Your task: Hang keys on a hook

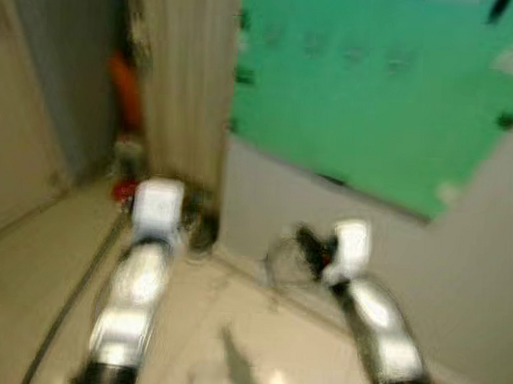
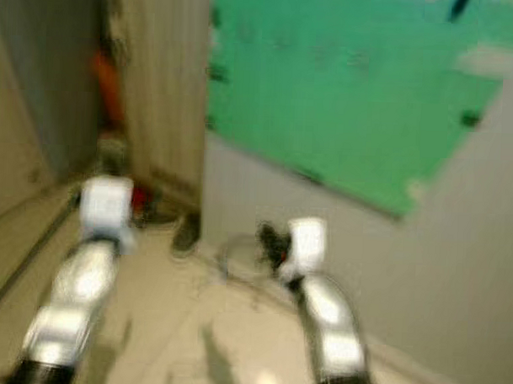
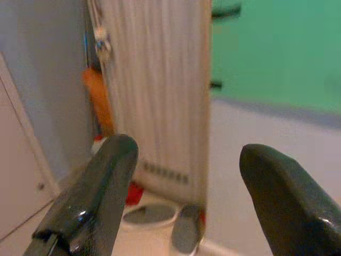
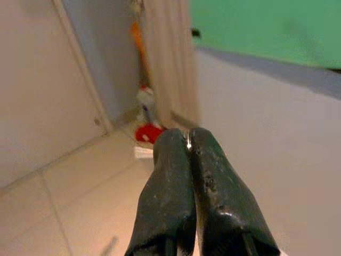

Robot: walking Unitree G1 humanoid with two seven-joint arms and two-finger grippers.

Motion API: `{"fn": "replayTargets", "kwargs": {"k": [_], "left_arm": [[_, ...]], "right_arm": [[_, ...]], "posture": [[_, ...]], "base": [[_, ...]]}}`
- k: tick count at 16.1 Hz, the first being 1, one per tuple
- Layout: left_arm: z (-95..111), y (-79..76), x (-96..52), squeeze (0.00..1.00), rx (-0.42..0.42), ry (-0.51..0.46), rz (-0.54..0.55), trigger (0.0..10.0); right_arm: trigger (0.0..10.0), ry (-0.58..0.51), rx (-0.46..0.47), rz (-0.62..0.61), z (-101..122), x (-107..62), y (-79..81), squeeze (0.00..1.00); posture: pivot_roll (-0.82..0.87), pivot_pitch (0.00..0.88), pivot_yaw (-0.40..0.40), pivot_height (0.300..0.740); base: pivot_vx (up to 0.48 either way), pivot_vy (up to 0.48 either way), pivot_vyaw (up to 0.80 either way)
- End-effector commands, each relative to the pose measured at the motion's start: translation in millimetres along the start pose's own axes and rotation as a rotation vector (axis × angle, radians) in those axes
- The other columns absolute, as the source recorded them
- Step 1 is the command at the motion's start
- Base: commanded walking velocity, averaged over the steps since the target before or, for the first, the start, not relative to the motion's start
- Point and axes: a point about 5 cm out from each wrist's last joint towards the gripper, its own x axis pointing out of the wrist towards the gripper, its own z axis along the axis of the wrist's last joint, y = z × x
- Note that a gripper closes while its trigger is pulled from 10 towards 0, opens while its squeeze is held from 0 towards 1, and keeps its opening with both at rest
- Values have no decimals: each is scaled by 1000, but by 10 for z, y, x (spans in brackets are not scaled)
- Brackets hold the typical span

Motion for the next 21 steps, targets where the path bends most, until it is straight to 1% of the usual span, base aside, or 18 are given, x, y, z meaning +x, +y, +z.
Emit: {"fn": "replayTargets", "kwargs": {"k": [1,2,3,4,5,7,10,11,12,13,14,15,16,17,18,19,20,21], "left_arm": [[104,-181,36,0,-27,-35,-67,10000],[107,-186,38,0,-31,-37,-72,10000],[91,-213,56,0,-22,-19,-91,10000],[78,-215,66,0,-26,-13,-94,10000],[80,-214,66,0,-46,-17,-98,10000],[114,-231,63,0,-66,-36,-108,10000],[127,-245,68,0,-59,-44,-115,10000],[130,-248,71,0,-58,-44,-120,10000],[149,-262,77,0,-58,-57,-143,10000],[160,-262,79,0,-49,-64,-145,10000],[213,-253,88,0,-31,-88,-141,10000],[287,-243,102,0,-10,-123,-136,10000],[309,-243,105,0,-1,-133,-135,10000],[407,-287,131,0,23,-172,-150,10000],[427,-294,154,0,83,-177,-128,10000],[449,-320,177,0,112,-184,-117,10000],[456,-360,181,0,67,-179,-140,10000],[460,-382,184,0,49,-179,-161,10000]], "right_arm": [[0,-28,-25,-51,84,-66,-154,0],[0,-31,-25,-52,87,-68,-155,0],[0,-46,-27,-91,114,-72,-188,0],[4980,-51,-48,-118,137,-72,-218,0],[10000,-39,-65,-130,146,-58,-230,0],[10000,-48,-71,-148,182,-52,-250,0],[10000,-61,-66,-170,244,-34,-294,0],[10000,-76,-72,-173,291,-23,-309,0],[10000,-107,-51,-205,393,7,-362,0],[10000,-109,-40,-212,416,18,-376,0],[10000,-135,40,-226,532,72,-401,0],[10000,-152,164,-200,645,160,-377,0],[10000,-153,200,-181,675,188,-359,0],[10000,-185,269,-100,903,344,-253,0],[10000,-199,288,-55,1007,400,-197,0],[10000,-220,326,3,1166,472,-125,0],[10000,-240,384,46,1306,524,-73,0],[10000,-241,450,93,1387,558,-18,0]], "posture": [[-32,0,-31,740],[-33,0,-31,740],[-33,0,-33,740],[-34,0,-33,740],[-38,0,-32,740],[-38,0,-32,740],[-38,0,-32,740],[-38,0,-32,740],[-38,0,-32,740],[-38,0,-32,740],[-41,0,-31,740],[-47,0,-26,740],[-48,0,-25,740],[-51,0,-22,740],[-54,0,-21,740],[-60,0,-18,740],[-62,0,-17,740],[-64,0,-17,740]], "base": [[371,-300,500],[371,-300,500],[0,0,0],[0,0,0],[0,0,-800],[0,0,-787],[0,0,-775],[0,0,0],[0,0,0],[0,0,0],[0,0,0],[0,0,0],[0,0,0],[0,0,0],[0,0,0],[0,0,0],[0,0,0],[0,0,0]]}}
